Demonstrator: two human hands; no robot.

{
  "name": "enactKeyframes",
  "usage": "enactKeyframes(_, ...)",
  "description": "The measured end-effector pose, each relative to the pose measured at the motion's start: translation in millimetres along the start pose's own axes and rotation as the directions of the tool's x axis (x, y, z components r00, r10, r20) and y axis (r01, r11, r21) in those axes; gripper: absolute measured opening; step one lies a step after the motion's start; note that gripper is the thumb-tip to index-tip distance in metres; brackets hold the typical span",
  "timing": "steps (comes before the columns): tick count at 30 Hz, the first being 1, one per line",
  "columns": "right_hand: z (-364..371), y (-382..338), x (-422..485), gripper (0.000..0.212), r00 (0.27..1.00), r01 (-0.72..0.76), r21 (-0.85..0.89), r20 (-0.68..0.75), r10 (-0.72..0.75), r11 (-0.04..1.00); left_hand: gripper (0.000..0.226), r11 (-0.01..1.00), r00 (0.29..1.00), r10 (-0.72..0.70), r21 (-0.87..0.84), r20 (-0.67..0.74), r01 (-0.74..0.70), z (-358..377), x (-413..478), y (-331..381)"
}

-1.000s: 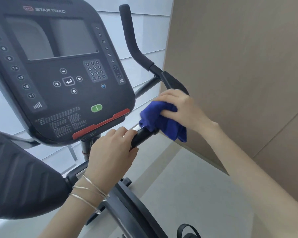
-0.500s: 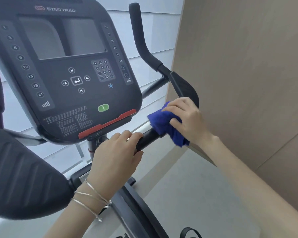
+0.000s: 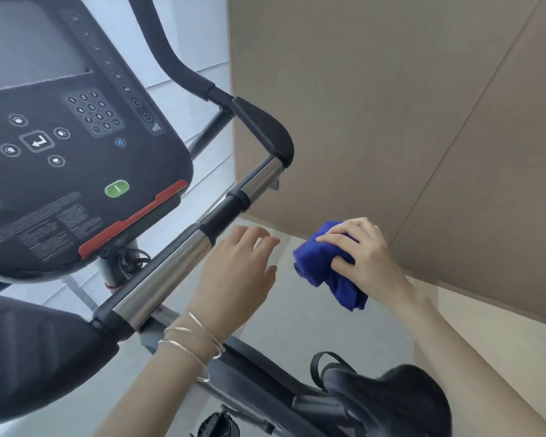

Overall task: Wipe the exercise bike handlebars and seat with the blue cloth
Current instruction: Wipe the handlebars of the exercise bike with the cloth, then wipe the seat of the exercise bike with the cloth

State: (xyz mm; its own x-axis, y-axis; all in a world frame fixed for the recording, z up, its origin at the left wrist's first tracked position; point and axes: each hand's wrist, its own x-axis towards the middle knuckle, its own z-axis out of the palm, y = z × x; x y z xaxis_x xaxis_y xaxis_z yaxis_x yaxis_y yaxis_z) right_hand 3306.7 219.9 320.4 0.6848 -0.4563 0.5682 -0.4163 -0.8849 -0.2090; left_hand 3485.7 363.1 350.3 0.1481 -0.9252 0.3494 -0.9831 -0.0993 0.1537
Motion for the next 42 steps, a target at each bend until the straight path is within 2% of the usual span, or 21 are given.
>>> enactKeyframes(6,-24,1,-107,0.032,0.975,-0.198,-0.073,0.093,0.204,0.978,0.041,0.984,0.962,0.146,-0.137,0.231,-0.116,66,-19,31)
enactKeyframes(11,-33,1,-171,0.036,0.931,-0.333,-0.110,0.121,0.345,0.936,0.040,0.958,0.925,0.244,-0.220,0.290,-0.183,90,-36,53)
enactKeyframes(14,-35,5,-199,0.037,0.902,-0.386,-0.127,0.154,0.403,0.914,0.040,0.956,0.916,0.242,-0.240,0.321,-0.169,104,-44,57)
enactKeyframes(18,-35,16,-228,0.036,0.860,-0.457,-0.103,0.204,0.468,0.884,0.040,0.950,0.868,0.235,-0.294,0.438,-0.109,131,-57,66)
enactKeyframes(23,-22,23,-243,0.038,0.866,-0.442,-0.040,0.240,0.438,0.896,0.040,0.960,0.837,0.192,-0.275,0.512,-0.052,165,-75,81)
enactKeyframes(28,9,21,-241,0.035,0.900,-0.375,0.037,0.253,0.354,0.926,0.042,0.948,0.816,0.072,-0.295,0.573,0.123,191,-91,92)
enactKeyframes(31,38,22,-238,0.036,0.900,-0.358,0.086,0.299,0.318,0.930,0.046,0.940,0.827,-0.002,-0.281,0.562,0.193,205,-103,88)
enactKeyframes(34,65,20,-238,0.037,0.829,-0.448,0.129,0.431,0.357,0.885,0.049,0.923,0.825,-0.045,-0.292,0.563,0.249,210,-111,82)
enactKeyframes(37,87,16,-240,0.039,0.729,-0.476,0.025,0.571,0.378,0.879,0.048,0.914,0.822,-0.067,-0.294,0.566,0.278,212,-115,74)
enactKeyframes(42,93,15,-251,0.046,0.708,-0.373,-0.132,0.600,0.374,0.918,0.050,0.919,0.816,-0.073,-0.279,0.573,0.278,215,-116,62)
